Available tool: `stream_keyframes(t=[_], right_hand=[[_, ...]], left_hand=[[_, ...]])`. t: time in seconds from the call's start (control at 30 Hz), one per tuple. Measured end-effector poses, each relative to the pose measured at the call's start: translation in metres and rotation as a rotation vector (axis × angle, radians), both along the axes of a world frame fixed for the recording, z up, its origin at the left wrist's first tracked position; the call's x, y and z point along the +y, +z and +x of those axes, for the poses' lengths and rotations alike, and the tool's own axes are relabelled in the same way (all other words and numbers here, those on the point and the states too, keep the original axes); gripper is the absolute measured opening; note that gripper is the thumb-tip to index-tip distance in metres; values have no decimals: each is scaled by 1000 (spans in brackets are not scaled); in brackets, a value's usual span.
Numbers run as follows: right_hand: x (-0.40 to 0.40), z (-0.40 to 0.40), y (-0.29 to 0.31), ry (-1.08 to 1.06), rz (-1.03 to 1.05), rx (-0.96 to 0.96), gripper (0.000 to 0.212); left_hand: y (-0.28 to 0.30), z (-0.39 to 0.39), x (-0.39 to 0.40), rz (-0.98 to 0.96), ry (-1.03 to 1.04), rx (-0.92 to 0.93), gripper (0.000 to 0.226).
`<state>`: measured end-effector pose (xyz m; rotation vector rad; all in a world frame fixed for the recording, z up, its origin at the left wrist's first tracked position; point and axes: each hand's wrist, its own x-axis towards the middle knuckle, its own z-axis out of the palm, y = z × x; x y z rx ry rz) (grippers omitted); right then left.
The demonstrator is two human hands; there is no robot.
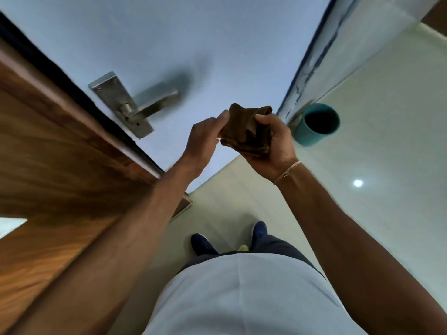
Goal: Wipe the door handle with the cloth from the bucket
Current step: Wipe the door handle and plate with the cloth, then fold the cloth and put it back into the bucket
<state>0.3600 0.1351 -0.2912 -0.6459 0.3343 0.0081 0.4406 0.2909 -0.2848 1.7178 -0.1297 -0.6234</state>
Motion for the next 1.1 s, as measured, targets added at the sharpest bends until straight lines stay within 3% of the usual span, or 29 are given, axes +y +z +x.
stream_keyframes(t=[0.1,0.23,0.43,0.57,0.7,0.77,0.83,0.93,1.03,1.1], right_hand=[[-25,-12,-5,-103,-39,139,56],[-76,-31,-3,-171,-48,224,40],[-152,-63,2,-181,-107,288,33],[-205,-80,-1,-213,-74,317,42],[-258,-99,-7,-310,-8,355,38],[-275,-100,-9,-360,-186,405,29],[-293,-94,-17,-393,-543,478,25],[-309,-83,-27,-372,-931,484,37],[-333,-73,-39,-320,-977,435,53],[-355,-64,-44,-342,-925,395,53]], left_hand=[[5,-5,-30,-41,-33,5,59],[11,-11,-68,-57,-11,39,22],[13,-28,-147,-17,-103,102,42],[3,-36,-202,-1,-89,103,19],[-3,-38,-251,9,-61,146,11],[-6,-40,-275,79,-51,51,9],[-8,-42,-306,121,-66,-32,12],[-10,-46,-355,142,-214,-47,29],[-16,-42,-404,146,-286,6,41],[-24,-32,-431,150,-282,-9,29]])
